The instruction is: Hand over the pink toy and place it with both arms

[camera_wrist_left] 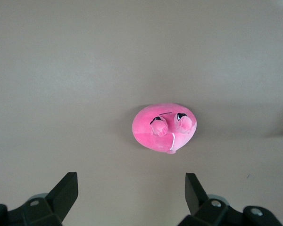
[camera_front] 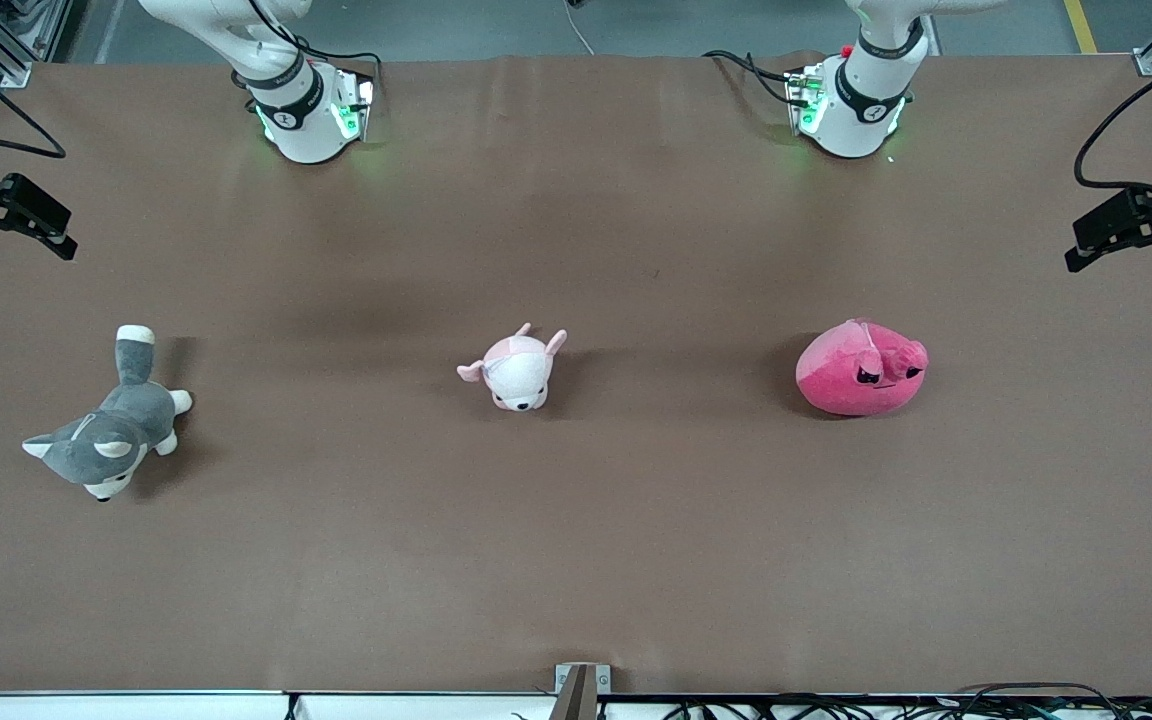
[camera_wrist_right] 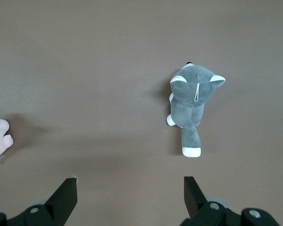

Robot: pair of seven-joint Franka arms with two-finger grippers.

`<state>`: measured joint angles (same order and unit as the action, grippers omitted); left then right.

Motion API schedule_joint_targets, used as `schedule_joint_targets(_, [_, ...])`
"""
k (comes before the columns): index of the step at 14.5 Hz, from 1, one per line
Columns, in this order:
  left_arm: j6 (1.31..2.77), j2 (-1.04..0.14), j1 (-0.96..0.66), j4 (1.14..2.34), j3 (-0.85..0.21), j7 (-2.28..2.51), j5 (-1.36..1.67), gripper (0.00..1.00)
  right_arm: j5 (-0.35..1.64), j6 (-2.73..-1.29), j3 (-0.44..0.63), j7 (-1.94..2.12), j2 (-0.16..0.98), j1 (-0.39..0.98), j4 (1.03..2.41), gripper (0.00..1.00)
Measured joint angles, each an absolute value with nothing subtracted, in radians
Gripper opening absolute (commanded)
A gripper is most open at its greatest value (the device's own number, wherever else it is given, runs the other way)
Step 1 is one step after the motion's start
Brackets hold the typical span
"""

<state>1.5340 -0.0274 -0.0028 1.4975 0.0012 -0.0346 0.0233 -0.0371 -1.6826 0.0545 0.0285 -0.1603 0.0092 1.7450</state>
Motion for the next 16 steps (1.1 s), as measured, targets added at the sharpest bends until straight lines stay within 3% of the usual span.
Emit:
schedule_joint_targets(5, [1.538,-0.085,0.003,1.598,0.005,-0.031,0.025,1.00,-0.037,-1.681,0.055,0.029,-0.160,0.009,1.745,1.00])
schedule_joint_targets(11, [1.821,-0.126,-0.007,1.873,0.000,0.043,0.027,1.00,-0.037,-1.681,0.054,0.029,-0.159,0.009,1.745,1.00])
schedule_joint_targets(16, [1.917,-0.180,-0.026,1.932,-0.020,0.101,0.058,1.00,-0.022,-1.680,0.054,0.028,-0.159,0.009,1.745,1.00])
